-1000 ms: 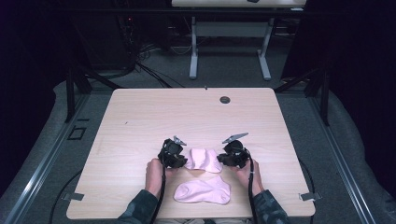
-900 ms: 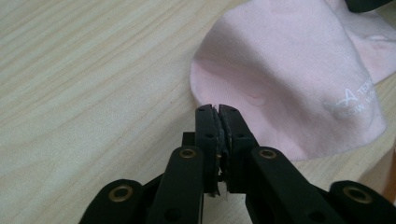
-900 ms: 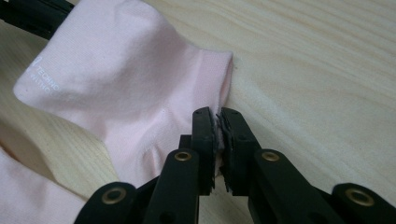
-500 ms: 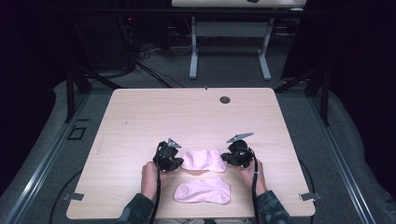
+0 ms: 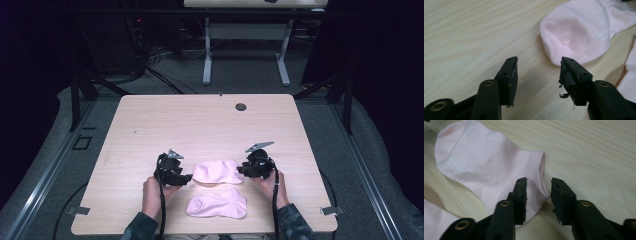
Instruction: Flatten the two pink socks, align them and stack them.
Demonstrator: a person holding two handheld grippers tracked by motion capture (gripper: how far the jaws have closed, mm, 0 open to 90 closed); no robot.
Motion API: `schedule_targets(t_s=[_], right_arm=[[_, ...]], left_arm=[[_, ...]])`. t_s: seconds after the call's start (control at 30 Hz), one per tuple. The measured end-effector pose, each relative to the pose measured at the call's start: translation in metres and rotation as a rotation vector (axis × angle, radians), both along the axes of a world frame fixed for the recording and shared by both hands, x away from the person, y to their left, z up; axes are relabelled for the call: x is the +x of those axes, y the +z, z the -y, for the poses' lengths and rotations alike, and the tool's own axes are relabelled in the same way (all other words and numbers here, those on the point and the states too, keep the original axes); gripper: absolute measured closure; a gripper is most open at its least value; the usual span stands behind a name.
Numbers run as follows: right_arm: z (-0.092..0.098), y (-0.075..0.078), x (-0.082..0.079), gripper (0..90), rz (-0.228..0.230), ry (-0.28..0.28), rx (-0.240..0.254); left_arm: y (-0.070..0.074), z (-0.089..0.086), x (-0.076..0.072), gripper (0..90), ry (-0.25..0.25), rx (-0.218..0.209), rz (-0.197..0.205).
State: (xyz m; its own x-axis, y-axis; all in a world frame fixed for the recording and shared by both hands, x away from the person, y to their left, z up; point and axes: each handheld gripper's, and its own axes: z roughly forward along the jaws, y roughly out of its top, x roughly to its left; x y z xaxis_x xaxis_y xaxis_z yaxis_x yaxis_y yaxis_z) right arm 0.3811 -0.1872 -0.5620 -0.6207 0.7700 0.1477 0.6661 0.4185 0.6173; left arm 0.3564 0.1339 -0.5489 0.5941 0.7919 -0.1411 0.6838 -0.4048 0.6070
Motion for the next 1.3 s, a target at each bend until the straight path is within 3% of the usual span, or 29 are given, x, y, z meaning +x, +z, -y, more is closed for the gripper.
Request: schedule_targets(t_s=[0.17, 0.67, 1.0, 1.17, 1.3], right_arm=[[-0.003, -0.002, 0.002, 57.2, -0.015, 0.02, -0.021], [0.003, 0.003, 0.002, 52.4, -0.009, 0.021, -0.003], [-0.005, -0.003, 0.008, 67.4, -0.033, 0.059, -0.043], [-0.004, -0.003, 0.007, 78.4, -0.031, 0.059, -0.06], [-0.004, -0.005, 0.005, 84.8, -0.023, 0.055, -0.032]], left_arm=[[0.0, -0.002, 0.005, 34.9, 0.015, -0.023, -0.012], [-0.005, 0.005, 0.019, 28.8, -0.009, -0.028, -0.06], [-0.012, 0.021, 0.028, 51.1, -0.042, 0.003, -0.102], [-0.013, 0.024, 0.026, 63.7, -0.057, 0.023, -0.08], [-0.015, 0.029, 0.024, 84.6, -0.102, 0.044, -0.055]])
